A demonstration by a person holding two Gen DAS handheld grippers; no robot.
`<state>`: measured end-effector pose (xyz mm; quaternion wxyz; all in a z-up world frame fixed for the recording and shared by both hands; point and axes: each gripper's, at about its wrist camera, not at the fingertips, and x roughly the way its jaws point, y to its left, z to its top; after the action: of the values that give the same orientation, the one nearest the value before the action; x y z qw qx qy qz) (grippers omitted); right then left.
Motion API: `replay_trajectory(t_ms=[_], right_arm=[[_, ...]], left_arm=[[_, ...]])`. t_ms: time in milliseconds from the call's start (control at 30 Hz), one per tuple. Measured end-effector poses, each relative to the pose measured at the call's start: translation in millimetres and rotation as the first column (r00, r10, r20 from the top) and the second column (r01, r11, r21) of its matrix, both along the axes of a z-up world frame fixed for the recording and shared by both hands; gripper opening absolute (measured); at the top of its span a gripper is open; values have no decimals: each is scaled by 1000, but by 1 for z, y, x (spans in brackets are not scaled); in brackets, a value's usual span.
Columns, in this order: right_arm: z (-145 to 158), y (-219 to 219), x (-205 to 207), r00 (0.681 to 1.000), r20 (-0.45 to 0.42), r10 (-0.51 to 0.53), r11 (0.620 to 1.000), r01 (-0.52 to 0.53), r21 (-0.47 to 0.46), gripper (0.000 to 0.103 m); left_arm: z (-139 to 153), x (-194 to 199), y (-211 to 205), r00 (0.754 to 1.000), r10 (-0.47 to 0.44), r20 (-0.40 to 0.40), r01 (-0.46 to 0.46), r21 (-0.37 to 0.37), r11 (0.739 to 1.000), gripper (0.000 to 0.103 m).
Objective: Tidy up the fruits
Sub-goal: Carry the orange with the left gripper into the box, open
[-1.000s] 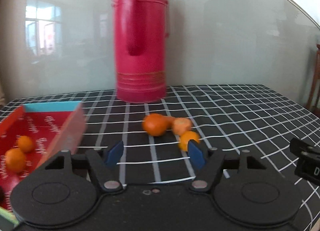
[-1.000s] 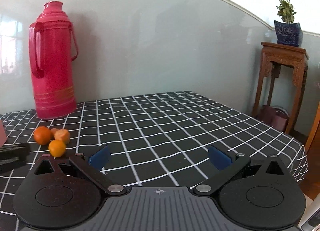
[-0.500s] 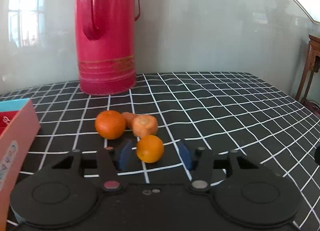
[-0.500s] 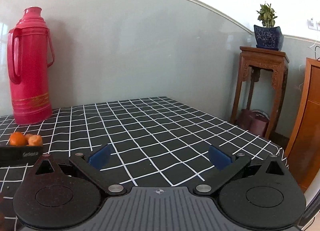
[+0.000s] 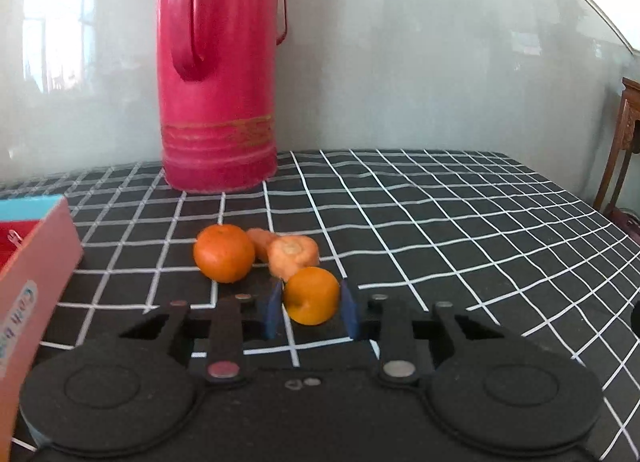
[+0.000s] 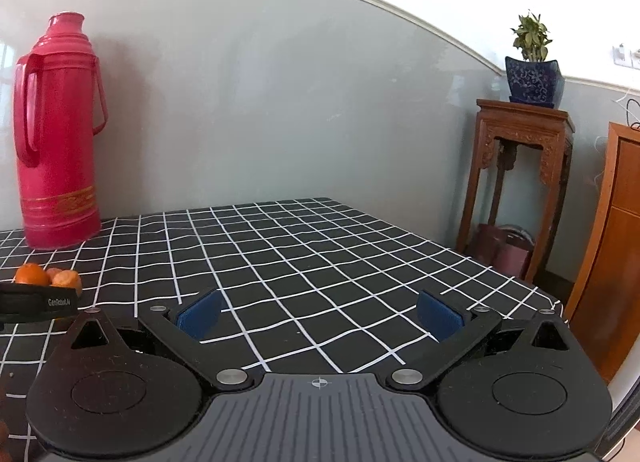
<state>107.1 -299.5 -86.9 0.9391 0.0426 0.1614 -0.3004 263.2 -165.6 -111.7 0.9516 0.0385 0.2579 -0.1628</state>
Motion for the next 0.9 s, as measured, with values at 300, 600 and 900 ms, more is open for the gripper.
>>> replay_trajectory(t_ms=[300,600,900], right_arm=[[2,14,2,999,11,52,999,-52,2,103],[6,48,10,987,30,157,988,-157,-11,103],[8,89,23,957,37,289,957,-288,-35,103]], left_arm=[[29,-23,41,982,131,138,-133,6,991,22],[48,-36,112,931,326,164,-330,-1,944,22],[45,-38,176,881,467,75,-468,0,884,22]])
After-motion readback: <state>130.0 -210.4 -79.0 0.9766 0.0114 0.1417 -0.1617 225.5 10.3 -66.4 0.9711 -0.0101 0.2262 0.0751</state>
